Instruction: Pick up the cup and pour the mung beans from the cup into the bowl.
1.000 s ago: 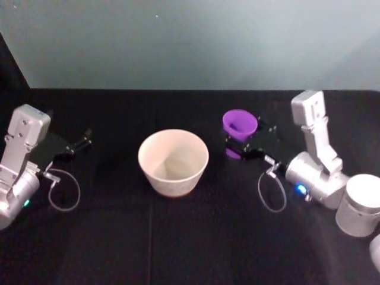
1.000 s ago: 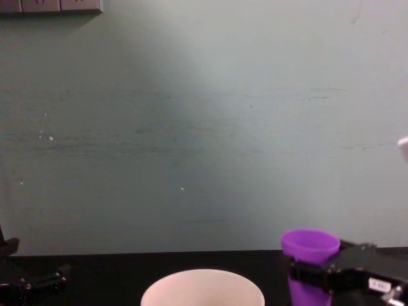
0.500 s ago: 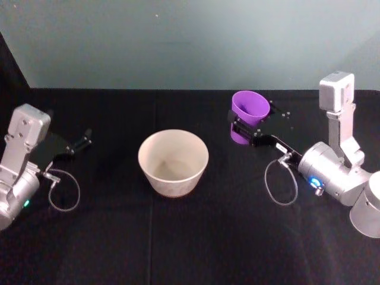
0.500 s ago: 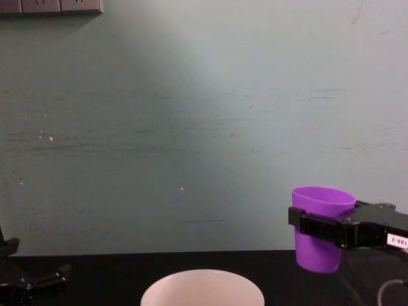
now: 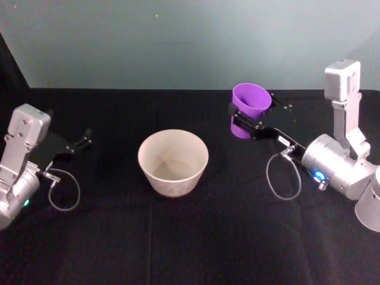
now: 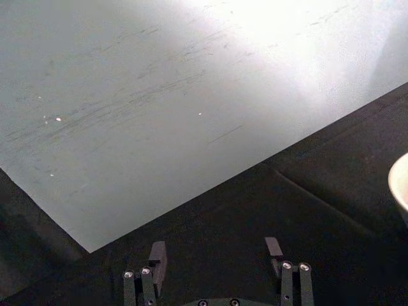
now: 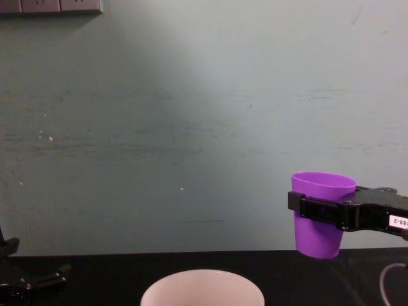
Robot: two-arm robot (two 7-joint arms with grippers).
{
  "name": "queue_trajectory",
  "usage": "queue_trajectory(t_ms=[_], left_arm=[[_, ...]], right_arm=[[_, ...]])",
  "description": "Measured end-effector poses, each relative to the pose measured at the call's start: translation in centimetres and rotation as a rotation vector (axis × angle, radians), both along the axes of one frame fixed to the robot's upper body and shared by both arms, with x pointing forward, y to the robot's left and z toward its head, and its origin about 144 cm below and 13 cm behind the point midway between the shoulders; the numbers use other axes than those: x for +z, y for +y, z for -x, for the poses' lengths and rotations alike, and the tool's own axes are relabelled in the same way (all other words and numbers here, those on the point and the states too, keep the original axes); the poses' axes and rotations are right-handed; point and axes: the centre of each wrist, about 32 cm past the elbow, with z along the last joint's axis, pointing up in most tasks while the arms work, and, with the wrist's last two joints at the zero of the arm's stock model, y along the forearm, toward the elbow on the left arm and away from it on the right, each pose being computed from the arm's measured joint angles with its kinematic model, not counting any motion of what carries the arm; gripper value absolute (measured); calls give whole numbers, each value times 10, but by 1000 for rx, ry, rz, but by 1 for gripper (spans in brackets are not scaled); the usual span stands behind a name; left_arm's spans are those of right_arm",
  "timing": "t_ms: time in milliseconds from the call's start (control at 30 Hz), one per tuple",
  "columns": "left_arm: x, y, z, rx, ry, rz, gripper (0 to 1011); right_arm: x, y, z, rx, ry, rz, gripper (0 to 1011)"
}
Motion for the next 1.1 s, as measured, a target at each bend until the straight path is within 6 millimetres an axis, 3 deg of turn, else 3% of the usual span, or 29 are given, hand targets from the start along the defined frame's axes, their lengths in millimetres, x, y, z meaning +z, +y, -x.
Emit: queue_trajectory(t_ms=[1100], left_arm=[[0, 0, 0, 0, 0, 0, 1000]], right_arm=[[-1, 0, 0, 2, -1, 0, 728]])
